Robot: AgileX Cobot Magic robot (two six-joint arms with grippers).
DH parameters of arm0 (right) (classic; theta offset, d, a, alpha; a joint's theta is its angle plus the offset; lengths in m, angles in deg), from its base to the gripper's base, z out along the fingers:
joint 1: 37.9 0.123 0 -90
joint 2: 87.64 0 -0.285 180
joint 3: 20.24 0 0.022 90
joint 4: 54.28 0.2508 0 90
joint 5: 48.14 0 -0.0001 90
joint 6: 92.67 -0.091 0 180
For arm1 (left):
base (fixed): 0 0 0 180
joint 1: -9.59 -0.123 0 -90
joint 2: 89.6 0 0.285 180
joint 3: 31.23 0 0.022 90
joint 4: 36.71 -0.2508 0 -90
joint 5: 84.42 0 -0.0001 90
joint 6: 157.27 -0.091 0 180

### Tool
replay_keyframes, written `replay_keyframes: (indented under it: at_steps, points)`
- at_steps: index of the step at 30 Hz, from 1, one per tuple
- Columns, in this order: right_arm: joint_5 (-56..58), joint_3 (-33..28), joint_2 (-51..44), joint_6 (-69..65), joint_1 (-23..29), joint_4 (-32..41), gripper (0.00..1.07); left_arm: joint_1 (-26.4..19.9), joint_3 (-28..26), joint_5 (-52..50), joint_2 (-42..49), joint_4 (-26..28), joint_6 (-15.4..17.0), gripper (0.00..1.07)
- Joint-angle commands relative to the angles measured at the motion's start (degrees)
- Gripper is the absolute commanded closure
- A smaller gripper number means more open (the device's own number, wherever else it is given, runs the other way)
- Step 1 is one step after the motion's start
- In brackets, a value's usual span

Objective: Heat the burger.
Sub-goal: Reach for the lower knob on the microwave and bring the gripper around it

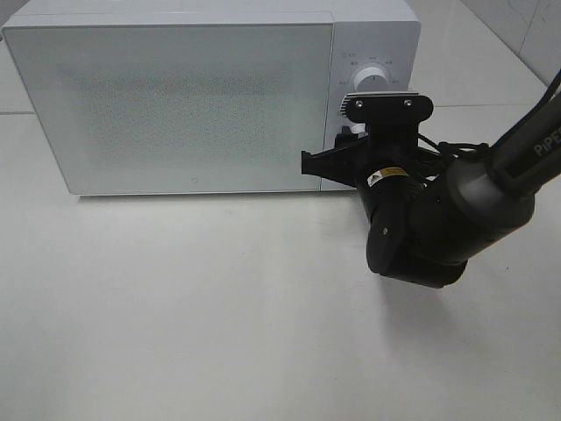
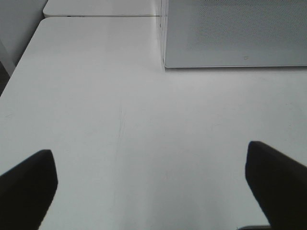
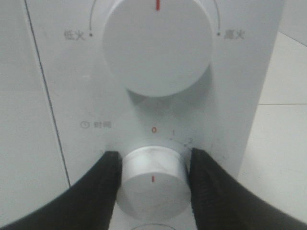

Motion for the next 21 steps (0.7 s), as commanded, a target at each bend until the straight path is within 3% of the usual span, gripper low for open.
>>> replay_keyframes:
  at_steps: [1, 2, 5, 15, 21]
  points:
    - [-5.9, 0.4, -0.1, -0.7, -0.1, -0.6, 0.90, 0.0, 0.1, -0.9, 1.4, 0.1, 0.2, 0.07]
    - [-5.9, 0.4, -0.1, -0.7, -0.1, -0.6, 1.01, 0.0, 0.1, -0.9, 1.4, 0.1, 0.2, 0.07]
    - [-5.9, 0.4, -0.1, -0.7, -0.1, -0.6, 1.07, 0.0, 0.1, -0.9, 1.4, 0.1, 0.2, 0.07]
    - [-5.8, 0.4, -0.1, -1.7, -0.1, -0.7, 1.07, 0.0, 0.1, -0.9, 1.4, 0.1, 0.2, 0.07]
    - [-6.0, 0.4, -0.1, -9.6, -0.1, -1.2, 1.07, 0.0, 0.1, -0.9, 1.4, 0.1, 0.2, 0.07]
